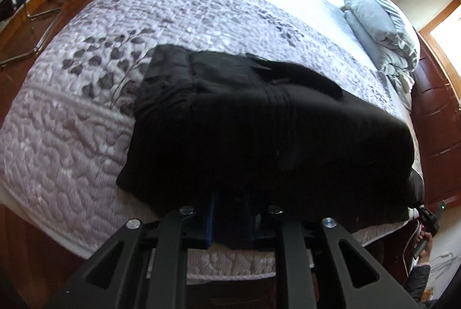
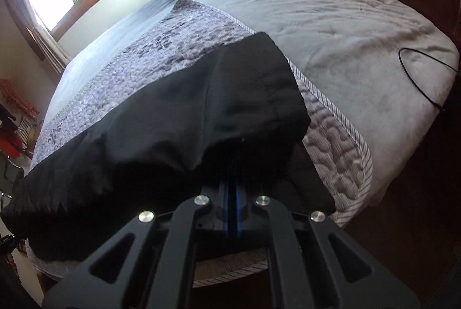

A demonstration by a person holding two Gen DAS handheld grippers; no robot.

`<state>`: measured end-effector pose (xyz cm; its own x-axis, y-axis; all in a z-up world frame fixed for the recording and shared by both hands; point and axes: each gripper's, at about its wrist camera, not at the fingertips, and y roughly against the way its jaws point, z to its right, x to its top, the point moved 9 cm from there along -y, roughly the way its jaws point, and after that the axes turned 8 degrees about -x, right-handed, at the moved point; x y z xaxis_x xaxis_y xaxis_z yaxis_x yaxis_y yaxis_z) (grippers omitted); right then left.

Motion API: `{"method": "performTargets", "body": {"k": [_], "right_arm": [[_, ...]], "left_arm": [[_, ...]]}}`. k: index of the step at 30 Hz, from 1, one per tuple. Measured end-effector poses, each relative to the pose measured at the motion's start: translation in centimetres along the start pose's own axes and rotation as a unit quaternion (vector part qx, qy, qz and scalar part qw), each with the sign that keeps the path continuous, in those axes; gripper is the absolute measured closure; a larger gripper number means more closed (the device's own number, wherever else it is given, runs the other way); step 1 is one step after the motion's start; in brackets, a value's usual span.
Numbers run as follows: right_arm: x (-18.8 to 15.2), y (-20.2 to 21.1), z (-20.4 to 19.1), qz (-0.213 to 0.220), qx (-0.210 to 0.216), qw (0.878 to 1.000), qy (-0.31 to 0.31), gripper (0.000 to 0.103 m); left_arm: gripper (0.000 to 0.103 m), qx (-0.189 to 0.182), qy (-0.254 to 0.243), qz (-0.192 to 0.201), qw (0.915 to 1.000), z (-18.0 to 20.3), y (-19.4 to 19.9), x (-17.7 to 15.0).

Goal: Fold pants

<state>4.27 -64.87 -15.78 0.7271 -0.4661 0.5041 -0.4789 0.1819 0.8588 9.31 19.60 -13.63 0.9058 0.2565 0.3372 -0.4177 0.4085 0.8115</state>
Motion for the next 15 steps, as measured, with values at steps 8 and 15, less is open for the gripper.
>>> {"method": "performTargets", "body": {"k": [8,15], "right_arm": [[-2.7,-0.5,1.4,-0.020,-0.063,0.998,-0.008,0.046],[-3.8,2.5,-0.2,0.000,-0.054,0.998,-0.016,0.042]], "left_arm": [[0.015,0.017,0.038,-0.010,0.9991,-1.8,1.9,-5.0],[0.013,-0.086,0.067,0.002,0.9941,1.3,2.5,-7.4]]}}
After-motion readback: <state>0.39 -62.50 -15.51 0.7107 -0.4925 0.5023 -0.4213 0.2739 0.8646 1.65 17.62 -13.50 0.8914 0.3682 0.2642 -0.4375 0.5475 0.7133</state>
